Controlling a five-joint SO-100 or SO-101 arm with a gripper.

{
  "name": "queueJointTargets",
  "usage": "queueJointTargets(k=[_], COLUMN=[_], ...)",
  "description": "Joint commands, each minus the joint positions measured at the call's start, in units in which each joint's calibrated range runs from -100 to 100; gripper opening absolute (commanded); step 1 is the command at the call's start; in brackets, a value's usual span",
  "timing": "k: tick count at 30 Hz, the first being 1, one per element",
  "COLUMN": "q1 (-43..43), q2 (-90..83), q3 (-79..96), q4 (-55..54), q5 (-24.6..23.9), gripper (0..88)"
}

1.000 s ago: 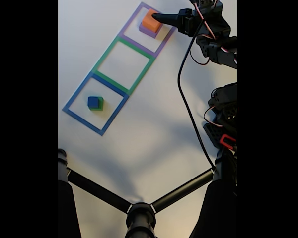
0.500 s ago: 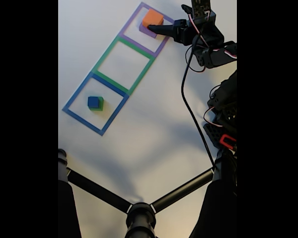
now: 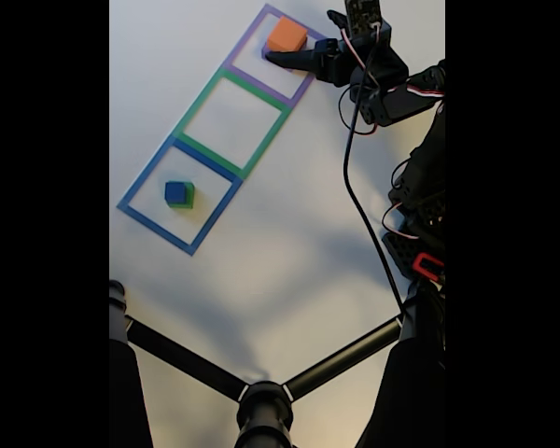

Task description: Tower of hanoi

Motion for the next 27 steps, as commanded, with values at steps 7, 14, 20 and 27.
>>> queueJointTargets(k=[7,14,20,27], q1=[-4.13,-4.66,-4.89,-5.5], q2=[2.43,4.35,5.07,5.47], q3=[-5.52,-6.43,-6.15,-6.43], q4=[-1.23,-1.31,-1.31,-1.07], q5=[0.0,0.0,0.0,0.0], gripper=[53.1,52.3,51.5,48.3])
